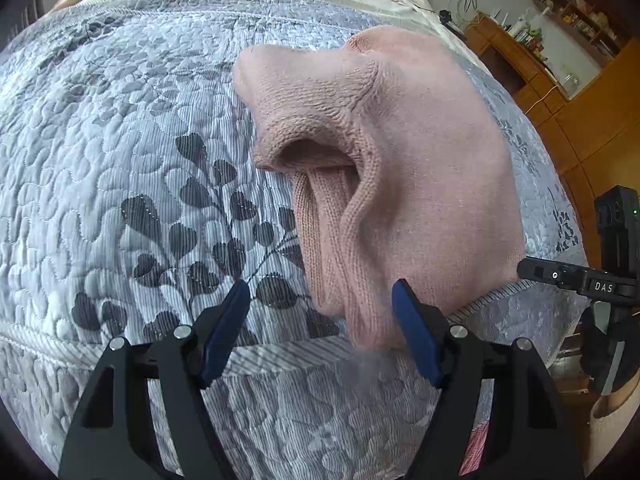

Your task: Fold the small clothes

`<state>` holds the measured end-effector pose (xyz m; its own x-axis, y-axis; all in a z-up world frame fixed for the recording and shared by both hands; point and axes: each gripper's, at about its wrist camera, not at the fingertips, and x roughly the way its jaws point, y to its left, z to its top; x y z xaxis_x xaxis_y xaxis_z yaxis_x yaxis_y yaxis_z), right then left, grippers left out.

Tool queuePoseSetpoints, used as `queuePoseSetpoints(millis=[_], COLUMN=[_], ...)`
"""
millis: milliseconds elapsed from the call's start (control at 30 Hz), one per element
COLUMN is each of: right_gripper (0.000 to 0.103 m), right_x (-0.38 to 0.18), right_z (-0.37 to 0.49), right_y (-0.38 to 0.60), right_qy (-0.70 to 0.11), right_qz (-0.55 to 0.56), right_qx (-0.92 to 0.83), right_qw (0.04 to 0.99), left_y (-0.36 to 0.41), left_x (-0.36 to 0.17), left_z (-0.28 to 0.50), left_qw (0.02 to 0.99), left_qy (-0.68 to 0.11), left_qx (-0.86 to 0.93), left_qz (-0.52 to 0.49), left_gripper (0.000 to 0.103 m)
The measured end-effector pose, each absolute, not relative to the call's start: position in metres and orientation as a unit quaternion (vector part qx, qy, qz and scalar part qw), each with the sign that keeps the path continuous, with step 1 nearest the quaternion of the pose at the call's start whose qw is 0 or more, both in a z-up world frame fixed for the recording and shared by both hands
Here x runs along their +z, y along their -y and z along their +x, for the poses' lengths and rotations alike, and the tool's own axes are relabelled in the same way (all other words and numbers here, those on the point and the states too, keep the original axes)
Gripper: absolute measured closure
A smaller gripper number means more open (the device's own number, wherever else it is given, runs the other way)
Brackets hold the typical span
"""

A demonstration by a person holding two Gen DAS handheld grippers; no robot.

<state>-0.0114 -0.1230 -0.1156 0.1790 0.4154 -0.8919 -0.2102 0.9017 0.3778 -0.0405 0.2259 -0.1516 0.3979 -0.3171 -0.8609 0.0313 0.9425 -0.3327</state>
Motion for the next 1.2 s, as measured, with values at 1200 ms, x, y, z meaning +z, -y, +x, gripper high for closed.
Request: queuePoseSetpoints(millis=[1200], right_gripper=[0.004], right_x=[-0.002], right_z=[-0.142], right_y=[0.090], right_qy=[-0.510], right_qz=[-0.022], right_qx=[0.081], right_qw=[0.856], left_y=[-0.201], left_x=[-0.048], left_z=[-0.169], left_qw=[0.865], left_qy=[-0.496], left_qx=[-0.003], left_qz=[-0.080], left_gripper=[0.012])
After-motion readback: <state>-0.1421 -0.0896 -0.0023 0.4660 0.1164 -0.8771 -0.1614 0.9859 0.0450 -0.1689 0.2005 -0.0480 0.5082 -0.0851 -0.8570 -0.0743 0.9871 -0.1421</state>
